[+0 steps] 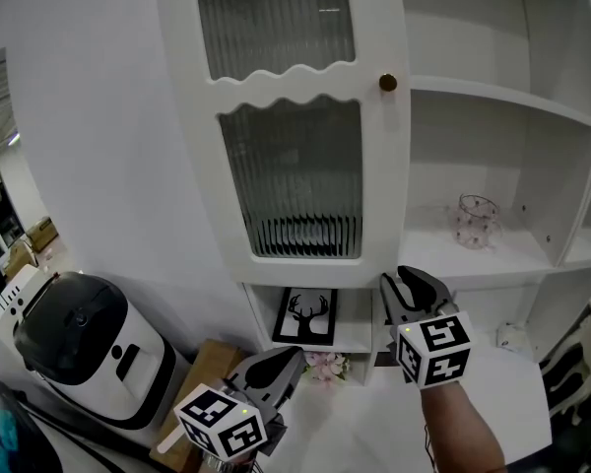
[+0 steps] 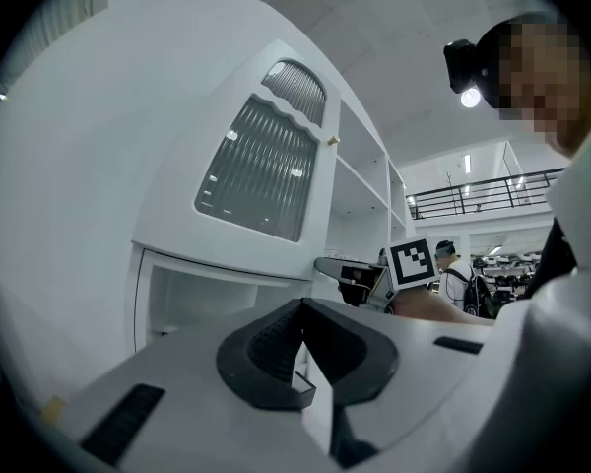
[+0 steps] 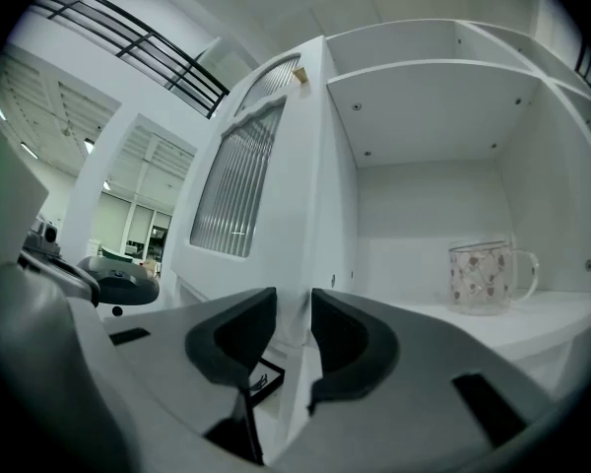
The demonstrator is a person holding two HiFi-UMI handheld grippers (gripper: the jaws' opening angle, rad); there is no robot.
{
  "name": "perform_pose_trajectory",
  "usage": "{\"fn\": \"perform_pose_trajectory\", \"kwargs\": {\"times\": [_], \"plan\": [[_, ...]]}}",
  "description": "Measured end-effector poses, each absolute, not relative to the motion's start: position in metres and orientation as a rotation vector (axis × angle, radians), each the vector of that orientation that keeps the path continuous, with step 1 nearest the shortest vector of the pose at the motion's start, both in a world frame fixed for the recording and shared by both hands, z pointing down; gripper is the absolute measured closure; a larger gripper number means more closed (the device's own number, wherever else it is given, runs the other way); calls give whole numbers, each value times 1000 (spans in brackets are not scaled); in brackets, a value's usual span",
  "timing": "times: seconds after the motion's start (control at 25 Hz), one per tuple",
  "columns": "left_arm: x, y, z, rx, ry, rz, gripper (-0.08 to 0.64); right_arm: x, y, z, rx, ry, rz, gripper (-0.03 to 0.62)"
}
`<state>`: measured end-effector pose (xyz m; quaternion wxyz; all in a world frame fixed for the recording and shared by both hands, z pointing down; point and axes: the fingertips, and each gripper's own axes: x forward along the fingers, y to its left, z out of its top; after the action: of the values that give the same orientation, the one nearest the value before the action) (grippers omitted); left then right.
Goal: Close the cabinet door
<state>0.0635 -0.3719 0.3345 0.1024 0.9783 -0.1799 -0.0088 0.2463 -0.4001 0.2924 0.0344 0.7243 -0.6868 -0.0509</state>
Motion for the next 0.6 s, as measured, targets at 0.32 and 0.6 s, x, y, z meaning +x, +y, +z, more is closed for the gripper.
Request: {"fn": "perform_pose_trajectory", "kwargs": {"times": [0.32,0.6], "plan": [[39,-360,328,2887,-505,-45,554,239,-374,300,2286,-2108,-55,572],[13,-343,320,2896,-484,-74,554,204,-324,300,2299,-2194,17,575]]}}
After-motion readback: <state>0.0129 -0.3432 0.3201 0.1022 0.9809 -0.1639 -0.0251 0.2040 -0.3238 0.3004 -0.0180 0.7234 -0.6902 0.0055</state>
